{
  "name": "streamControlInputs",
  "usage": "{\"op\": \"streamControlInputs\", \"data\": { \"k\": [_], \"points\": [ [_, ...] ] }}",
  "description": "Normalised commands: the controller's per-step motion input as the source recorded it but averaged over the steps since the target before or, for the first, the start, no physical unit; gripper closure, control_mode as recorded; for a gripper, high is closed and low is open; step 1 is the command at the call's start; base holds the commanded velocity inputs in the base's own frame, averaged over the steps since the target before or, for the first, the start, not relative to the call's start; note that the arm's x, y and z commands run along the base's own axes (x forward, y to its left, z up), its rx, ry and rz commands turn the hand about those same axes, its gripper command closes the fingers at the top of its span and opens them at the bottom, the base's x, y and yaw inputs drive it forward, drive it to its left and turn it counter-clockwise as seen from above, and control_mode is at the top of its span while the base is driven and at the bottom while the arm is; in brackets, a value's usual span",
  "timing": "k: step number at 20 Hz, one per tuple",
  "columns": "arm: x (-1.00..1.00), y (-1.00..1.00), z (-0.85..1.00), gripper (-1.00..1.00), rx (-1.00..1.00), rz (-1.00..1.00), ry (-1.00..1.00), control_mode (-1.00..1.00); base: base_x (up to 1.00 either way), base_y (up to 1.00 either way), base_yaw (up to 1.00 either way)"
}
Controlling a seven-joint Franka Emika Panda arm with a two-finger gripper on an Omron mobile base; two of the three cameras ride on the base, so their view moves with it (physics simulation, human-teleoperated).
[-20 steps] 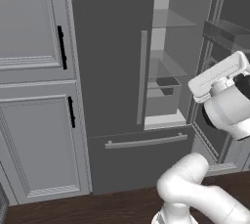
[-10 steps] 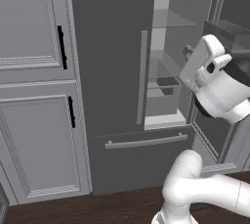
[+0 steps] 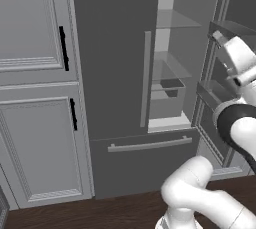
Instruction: Take the strawberry from the fridge and place it on top of the pancake, located on the dining counter.
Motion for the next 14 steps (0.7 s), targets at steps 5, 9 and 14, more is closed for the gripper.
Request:
{"op": "streamControlInputs", "data": {
  "k": [5,9,14],
  "points": [
    [0.0,0.04,0.91,1.0,-0.43,-0.36,-0.37,-1.0,0.0,0.0,0.0],
    [0.62,0.41,-0.1,1.0,-0.51,-0.39,0.4,-1.0,0.0,0.0,0.0],
    [0.88,0.31,-0.81,1.0,-0.32,-0.29,0.29,-1.0,0.0,0.0,0.0]
  ]
}}
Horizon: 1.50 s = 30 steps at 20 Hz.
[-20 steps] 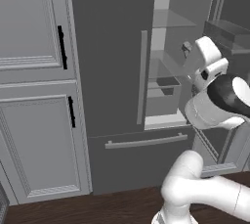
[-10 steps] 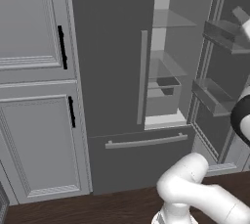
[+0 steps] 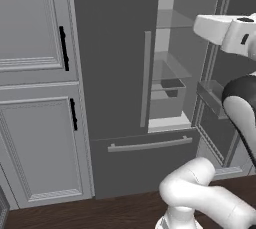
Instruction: Take the strawberry from the fridge and place it on top of the pancake, located on the dining counter.
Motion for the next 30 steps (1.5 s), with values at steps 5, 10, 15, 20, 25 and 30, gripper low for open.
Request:
{"op": "streamControlInputs", "data": {
  "k": [5,10,15,20,25,30],
  "points": [
    [0.44,0.16,-0.94,1.0,-0.26,-0.22,0.09,-1.0,0.0,0.0,0.0],
    [0.45,-0.05,-0.7,1.0,-0.11,-0.06,0.08,-1.0,0.0,0.0,0.0],
    [0.52,0.03,-0.37,1.0,0.06,0.01,0.15,-1.0,0.0,0.0,0.0],
    [0.42,0.09,-0.3,1.0,0.0,-0.2,0.43,-1.0,0.0,0.0,0.0],
    [0.19,0.01,-0.18,1.0,0.2,-0.47,0.1,-1.0,0.0,0.0,0.0],
    [0.09,-0.02,-0.59,1.0,0.54,-0.52,-0.09,-1.0,0.0,0.0,0.0]
  ]
}}
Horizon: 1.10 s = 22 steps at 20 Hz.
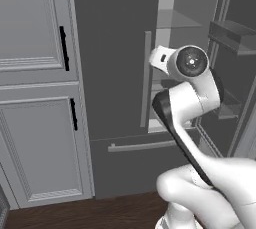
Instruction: Take the strawberry from the fridge and place it on top of the pancake, located on the dining counter.
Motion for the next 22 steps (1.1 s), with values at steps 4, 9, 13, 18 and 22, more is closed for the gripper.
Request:
{"op": "streamControlInputs", "data": {
  "k": [4,9,13,18,22],
  "points": [
    [0.14,-0.21,-0.23,1.0,0.8,-0.38,-0.21,-1.0,0.0,0.0,0.0],
    [0.02,-0.15,0.0,1.0,0.92,-0.19,-0.26,-1.0,0.0,0.0,0.0],
    [0.01,-0.01,-0.08,1.0,0.92,-0.2,-0.29,-1.0,0.0,0.0,0.0],
    [0.1,0.0,-0.03,1.0,0.89,-0.26,-0.22,-1.0,0.0,0.0,0.0],
    [0.13,0.02,0.0,1.0,0.85,-0.32,-0.16,-1.0,0.0,0.0,0.0]
  ]
}}
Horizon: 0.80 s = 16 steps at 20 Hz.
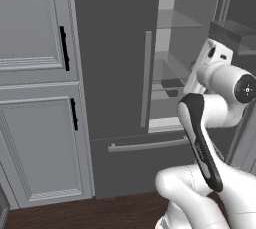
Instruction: Take the strawberry from the fridge and place it on top of the pancake, located on the dining counter.
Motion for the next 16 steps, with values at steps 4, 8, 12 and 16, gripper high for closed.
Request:
{"op": "streamControlInputs", "data": {
  "k": [4,8,12,16],
  "points": [
    [0.08,0.12,0.02,-1.0,0.76,-0.35,-0.08,-1.0,0.0,0.0,0.0],
    [0.0,0.0,0.22,-1.0,0.72,-0.24,0.09,-1.0,0.0,0.0,0.0],
    [0.02,0.0,0.25,-1.0,0.58,-0.08,0.23,-1.0,0.0,0.0,0.0],
    [0.2,0.0,0.01,-1.0,0.33,0.0,0.42,-1.0,0.0,0.0,0.0]
  ]
}}
